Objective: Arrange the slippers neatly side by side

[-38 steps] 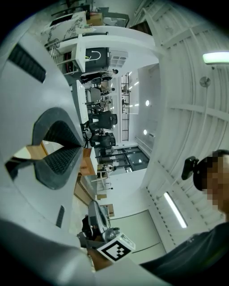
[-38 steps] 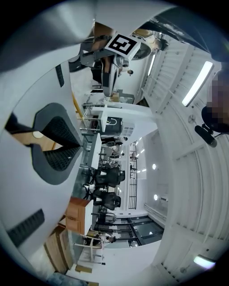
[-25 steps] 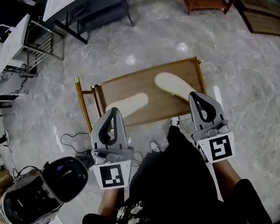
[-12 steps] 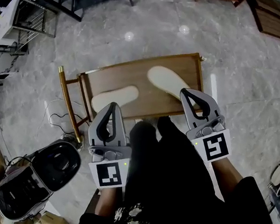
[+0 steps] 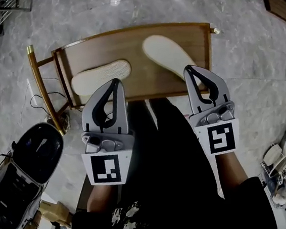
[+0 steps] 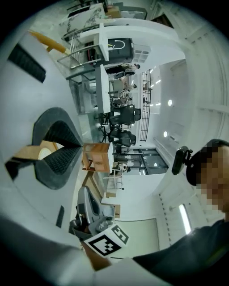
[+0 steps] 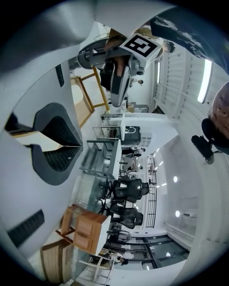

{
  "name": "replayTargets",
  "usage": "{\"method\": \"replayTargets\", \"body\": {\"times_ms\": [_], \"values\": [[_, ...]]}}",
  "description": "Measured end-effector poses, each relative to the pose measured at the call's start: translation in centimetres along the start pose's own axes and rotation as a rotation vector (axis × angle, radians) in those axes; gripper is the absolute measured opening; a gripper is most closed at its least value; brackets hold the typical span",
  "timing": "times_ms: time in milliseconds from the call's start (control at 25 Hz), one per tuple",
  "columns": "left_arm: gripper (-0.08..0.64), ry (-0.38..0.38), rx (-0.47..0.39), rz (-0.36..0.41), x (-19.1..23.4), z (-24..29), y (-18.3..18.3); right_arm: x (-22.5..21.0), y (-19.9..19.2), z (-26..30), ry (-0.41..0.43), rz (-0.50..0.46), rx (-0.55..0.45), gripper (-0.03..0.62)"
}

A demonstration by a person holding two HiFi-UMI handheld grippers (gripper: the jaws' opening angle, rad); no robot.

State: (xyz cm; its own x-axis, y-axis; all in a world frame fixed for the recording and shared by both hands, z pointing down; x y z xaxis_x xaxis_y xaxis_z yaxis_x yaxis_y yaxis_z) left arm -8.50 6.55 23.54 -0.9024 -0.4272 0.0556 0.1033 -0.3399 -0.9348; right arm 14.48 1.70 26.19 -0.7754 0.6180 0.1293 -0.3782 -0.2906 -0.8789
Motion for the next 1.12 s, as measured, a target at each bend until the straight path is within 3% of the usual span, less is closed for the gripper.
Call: {"method": "replayTargets", "body": {"times_ms": [120, 360, 600, 800, 1120], "values": [[0.000, -0.059, 0.030, 0.007, -0.7, 1.2, -2.1, 0.4, -1.4, 0.9, 0.003, 0.008, 0.021, -0.001], [0.000, -0.116, 0.093, -0.066, -1.8, 2.3, -5.8, 1.5, -3.9, 1.8, 0.048, -0.036, 0.049, 0.000], [0.000, -0.085, 0.179, -0.115, -1.4, 2.9, -8.6, 2.1, -7.0, 2.9, 0.082, -0.056, 0.106, 0.002], [0.000, -0.077, 0.216, -0.135, -1.8, 2.7, -10.3, 2.3, -9.0, 4.2, 0.118, -0.056, 0.164, 0.095], [0.000, -0.079, 0.250, -0.171, -2.1, 3.1, -12.1, 3.6, -11.7, 6.2, 0.162, -0.270, 0.222, 0.147]]}}
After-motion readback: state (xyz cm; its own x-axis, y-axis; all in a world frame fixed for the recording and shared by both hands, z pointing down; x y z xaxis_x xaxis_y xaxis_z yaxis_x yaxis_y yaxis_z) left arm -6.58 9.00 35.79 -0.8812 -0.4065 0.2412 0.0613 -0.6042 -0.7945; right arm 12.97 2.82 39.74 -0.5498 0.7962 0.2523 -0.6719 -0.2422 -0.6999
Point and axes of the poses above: the fingertips, and each gripper's own axes: z forward along the fingers, x to its left, y out of its top, the point moved 10 cm from there along -z, backward along the fingers, and after that the axes turned 7 degrees about -y, right-handed, at the moved point
